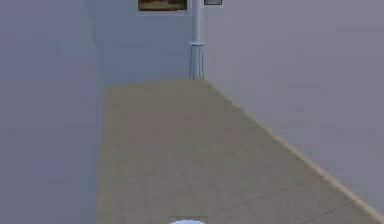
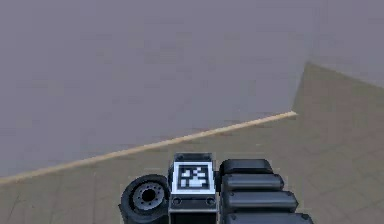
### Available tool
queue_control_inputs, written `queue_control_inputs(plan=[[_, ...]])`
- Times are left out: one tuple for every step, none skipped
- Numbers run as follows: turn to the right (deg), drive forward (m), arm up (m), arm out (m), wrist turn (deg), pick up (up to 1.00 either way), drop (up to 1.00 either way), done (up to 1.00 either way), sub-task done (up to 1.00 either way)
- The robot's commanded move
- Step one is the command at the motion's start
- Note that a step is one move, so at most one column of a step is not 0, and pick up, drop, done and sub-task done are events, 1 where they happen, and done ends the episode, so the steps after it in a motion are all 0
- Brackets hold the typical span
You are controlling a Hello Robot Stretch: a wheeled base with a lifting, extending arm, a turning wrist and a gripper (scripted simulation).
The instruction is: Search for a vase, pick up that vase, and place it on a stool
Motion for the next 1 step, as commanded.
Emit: queue_control_inputs(plan=[[0.0, 1.0, 0.0, 0.0, 0.0, 0.0, 0.0, 0.0, 0.0]])
